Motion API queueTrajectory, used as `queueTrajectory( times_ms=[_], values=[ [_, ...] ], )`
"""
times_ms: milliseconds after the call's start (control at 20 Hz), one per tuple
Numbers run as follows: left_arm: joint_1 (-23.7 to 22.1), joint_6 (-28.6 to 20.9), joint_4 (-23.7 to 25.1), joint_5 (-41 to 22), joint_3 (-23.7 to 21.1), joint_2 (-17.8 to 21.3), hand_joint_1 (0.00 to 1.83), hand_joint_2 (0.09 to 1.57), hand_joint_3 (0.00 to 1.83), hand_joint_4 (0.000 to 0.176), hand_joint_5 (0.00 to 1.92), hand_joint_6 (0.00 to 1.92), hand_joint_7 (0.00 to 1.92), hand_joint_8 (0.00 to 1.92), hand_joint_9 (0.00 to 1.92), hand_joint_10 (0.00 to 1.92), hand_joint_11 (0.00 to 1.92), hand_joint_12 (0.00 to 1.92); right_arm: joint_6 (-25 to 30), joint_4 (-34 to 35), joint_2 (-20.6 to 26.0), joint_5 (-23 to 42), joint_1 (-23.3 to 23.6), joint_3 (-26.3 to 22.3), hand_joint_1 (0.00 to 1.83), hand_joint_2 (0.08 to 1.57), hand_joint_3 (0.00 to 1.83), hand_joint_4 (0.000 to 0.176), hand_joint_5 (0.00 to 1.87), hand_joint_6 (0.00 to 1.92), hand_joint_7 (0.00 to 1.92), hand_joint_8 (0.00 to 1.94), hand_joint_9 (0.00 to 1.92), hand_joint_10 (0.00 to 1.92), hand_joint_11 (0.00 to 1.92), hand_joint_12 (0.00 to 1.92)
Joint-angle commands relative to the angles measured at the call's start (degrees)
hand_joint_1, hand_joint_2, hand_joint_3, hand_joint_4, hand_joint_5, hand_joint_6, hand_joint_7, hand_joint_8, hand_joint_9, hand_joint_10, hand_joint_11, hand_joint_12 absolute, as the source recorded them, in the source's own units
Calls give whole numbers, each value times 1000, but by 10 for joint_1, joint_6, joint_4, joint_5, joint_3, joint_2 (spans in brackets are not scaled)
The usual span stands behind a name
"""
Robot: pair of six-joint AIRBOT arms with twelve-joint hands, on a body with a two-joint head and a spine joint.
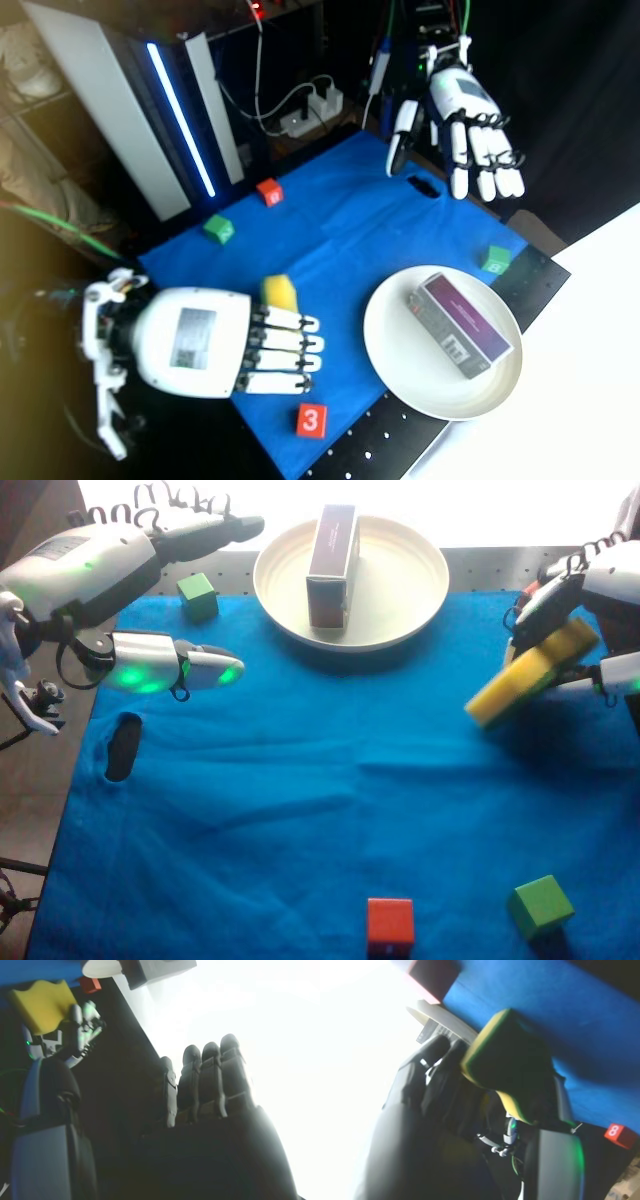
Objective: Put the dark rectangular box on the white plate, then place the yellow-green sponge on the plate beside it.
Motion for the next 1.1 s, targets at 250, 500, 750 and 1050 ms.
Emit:
queueTrajectory(
  times_ms=[250, 500, 750, 1050],
  values=[
    [10, -1, -22, -93, -7, 0, 770, 973, 0, 126, 234, 6, 126, 3, 41, 9, 88, 58, 0, 41, -11, 50, 21, 11, 1378, 1123, 0, 0, 948, 806, 960, 1080, 887, 1328, 817, 1446],
    [29, -1, -29, -121, -26, 16, 790, 963, 0, 117, 253, 9, 161, 10, 65, 9, 90, 77, -3, 42, -35, 50, 68, 37, 1386, 1089, 0, 0, 981, 818, 1110, 802, 918, 1232, 717, 1351],
    [35, -1, -30, -134, -34, 19, 772, 958, 1, 119, 234, 1, 144, 2, 36, 0, 2, 286, -3, 43, -77, 40, 112, 82, 1386, 1084, 0, 0, 951, 944, 1145, 564, 973, 1242, 824, 1387],
    [37, -2, -29, -135, -35, 19, 738, 976, 3, 72, 222, 0, 178, 1, 102, 3, 0, 399, -3, 43, -139, -3, 154, 147, 1383, 1088, 0, 0, 929, 1030, 1116, 665, 972, 1144, 699, 1251]
  ],
)
